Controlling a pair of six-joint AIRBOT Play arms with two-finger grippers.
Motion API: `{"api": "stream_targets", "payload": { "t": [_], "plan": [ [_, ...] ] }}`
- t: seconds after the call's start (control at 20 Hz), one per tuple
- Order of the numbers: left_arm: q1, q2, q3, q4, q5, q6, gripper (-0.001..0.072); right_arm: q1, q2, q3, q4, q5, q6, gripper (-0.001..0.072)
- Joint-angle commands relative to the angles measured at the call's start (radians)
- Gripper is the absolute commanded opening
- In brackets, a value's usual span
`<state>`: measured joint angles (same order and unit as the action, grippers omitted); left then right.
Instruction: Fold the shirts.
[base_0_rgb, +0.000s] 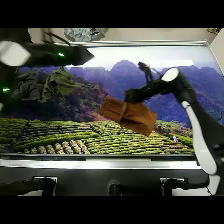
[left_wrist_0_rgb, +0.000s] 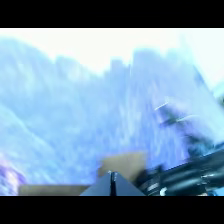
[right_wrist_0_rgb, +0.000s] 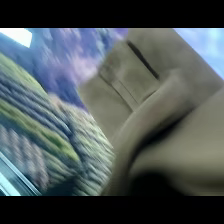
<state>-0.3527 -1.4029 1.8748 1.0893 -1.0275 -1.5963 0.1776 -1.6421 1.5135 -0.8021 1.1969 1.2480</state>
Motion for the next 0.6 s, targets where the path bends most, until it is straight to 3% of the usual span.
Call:
{"api": "stream_targets", "payload": {
  "t": [0.0, 0.15, 0.45, 0.55],
  "plan": [
    [0.007, 0.085, 0.000, 0.019, -0.008, 0.017, 0.0036, 0.030, -0.086, 0.002, 0.168, -0.100, -0.042, 0.0692],
    [0.002, 0.078, -0.001, 0.043, -0.034, 0.026, 0.0037, -0.047, -0.036, 0.004, 0.055, -0.008, -0.062, 0.0692],
    [0.005, 0.074, 0.000, 0.146, -0.058, 0.026, 0.0037, -0.365, 0.083, -0.004, -0.453, 0.353, -0.055, 0.0683],
    [0.006, 0.074, 0.000, 0.193, -0.093, 0.026, 0.0037, -0.442, 0.108, -0.114, -0.464, 0.377, -0.070, 0.0677]
  ]
}}
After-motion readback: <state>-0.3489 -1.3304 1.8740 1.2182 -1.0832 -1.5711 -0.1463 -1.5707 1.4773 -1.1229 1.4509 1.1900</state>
